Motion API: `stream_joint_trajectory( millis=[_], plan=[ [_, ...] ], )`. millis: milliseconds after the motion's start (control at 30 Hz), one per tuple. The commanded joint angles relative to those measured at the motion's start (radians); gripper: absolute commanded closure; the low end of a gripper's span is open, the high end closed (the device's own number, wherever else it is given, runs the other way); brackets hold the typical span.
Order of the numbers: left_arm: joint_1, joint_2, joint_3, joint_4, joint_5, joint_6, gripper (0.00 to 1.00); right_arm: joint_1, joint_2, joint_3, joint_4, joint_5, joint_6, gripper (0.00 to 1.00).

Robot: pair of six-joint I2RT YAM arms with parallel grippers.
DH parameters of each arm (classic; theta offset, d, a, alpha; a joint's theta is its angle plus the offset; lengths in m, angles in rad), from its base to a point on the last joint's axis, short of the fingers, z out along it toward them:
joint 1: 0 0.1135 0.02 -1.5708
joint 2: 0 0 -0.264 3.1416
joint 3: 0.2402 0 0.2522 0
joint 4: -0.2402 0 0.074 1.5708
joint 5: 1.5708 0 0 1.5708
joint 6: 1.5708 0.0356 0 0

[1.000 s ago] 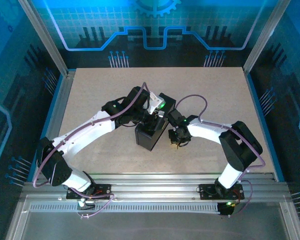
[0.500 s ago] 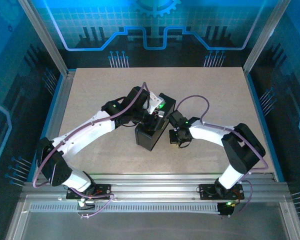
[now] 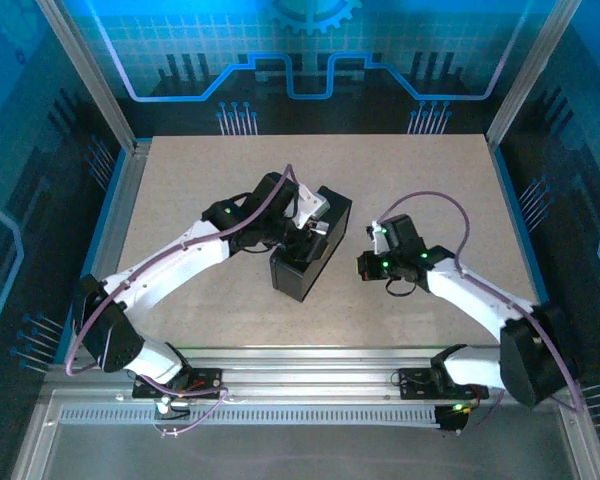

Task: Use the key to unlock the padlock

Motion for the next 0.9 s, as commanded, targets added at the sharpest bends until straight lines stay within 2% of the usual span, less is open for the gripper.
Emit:
stream_joint_trajectory(
  millis=[0, 267, 467, 867],
  plan=[
    [0.057, -0.051, 0.025, -0.021, 0.050, 0.039, 0.48, -0.049, -0.100, -0.003, 0.019, -0.198, -0.101, 1.00],
    [0.088, -0.035, 0.034, -0.022, 0.294, 0.168, 0.46, -0.078, -0.220, -0.011, 0.138, -0.489, -0.203, 1.00],
    [0.092, 0.002, 0.042, -0.029, 0.433, 0.213, 0.47, -0.076, -0.224, 0.028, 0.172, -0.611, -0.253, 1.00],
    [0.092, 0.056, 0.069, -0.011, 0.514, 0.224, 0.54, 0.001, -0.139, 0.126, 0.127, -0.655, -0.319, 1.00]
  ],
)
